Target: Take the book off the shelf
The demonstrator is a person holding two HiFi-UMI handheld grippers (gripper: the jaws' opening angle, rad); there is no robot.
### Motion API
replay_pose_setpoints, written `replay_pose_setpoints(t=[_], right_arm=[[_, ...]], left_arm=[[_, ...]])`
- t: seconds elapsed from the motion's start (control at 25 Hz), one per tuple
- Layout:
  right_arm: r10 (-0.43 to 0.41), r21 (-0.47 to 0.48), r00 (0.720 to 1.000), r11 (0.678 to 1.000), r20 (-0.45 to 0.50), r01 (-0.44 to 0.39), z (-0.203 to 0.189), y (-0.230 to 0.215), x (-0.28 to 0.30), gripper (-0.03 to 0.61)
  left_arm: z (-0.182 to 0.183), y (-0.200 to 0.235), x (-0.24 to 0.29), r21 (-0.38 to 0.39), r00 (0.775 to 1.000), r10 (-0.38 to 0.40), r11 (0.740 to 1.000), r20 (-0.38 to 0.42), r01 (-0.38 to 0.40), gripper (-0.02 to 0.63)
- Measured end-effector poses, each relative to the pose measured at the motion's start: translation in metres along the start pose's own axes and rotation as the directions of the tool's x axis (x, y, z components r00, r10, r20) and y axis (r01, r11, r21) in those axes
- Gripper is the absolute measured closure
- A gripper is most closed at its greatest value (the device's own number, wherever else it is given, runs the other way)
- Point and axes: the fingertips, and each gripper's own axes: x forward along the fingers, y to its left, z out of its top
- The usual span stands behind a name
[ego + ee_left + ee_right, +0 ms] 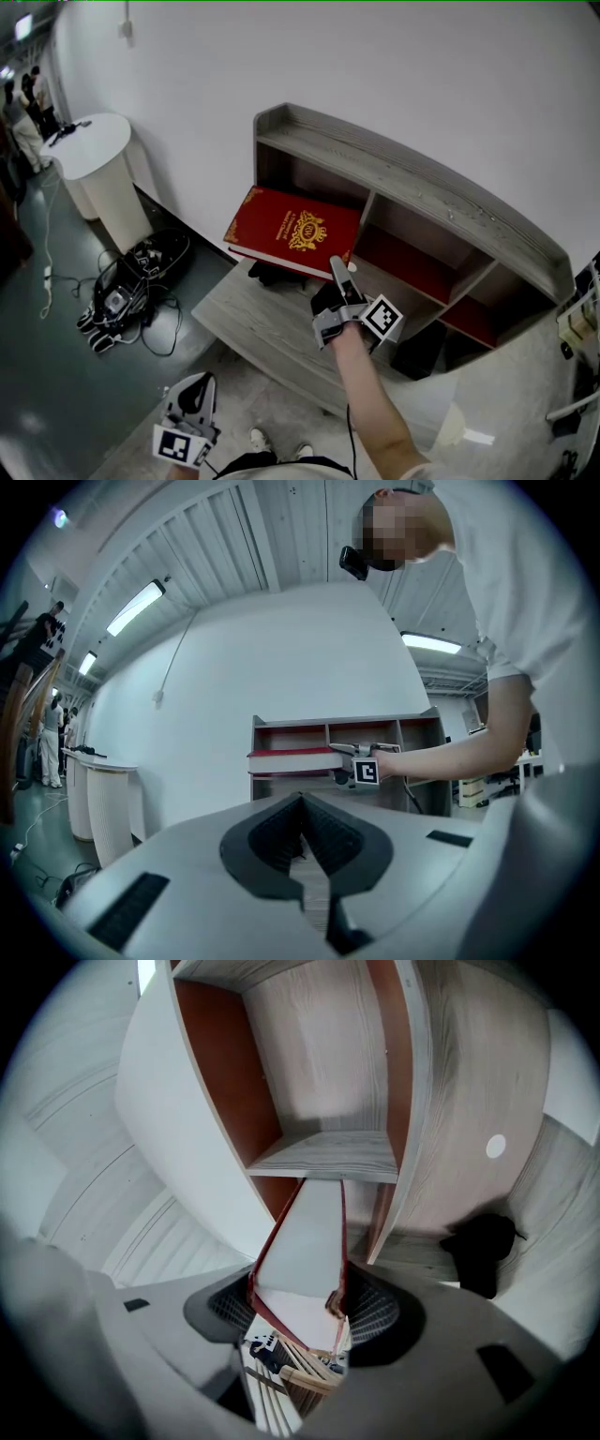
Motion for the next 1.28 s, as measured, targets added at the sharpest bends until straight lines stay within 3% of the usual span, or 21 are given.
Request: replay_pose_setpoints(t=[0.56,0.88,1.28], right_arm=[[0.058,-0.013,0.998,0.998,-0.030,-0.059,-0.016,0.036,-0.056,0.304],[0.026,-0.196,0.999,0.980,-0.040,-0.033,-0.005,0.052,-0.100,0.304],[-0.041,-0.322,0.999,0.946,0.024,0.046,0.020,0.056,-0.161,0.307]], left_arm=[[0.016,0.006,-0.020,0.023,0.997,0.054,0.998,0.057,-0.055,0.598],[0.020,0.010,-0.030,0.026,0.995,0.076,0.997,0.059,-0.078,0.597],[0.026,0.015,-0.038,0.032,0.992,0.100,0.994,0.075,-0.103,0.598]])
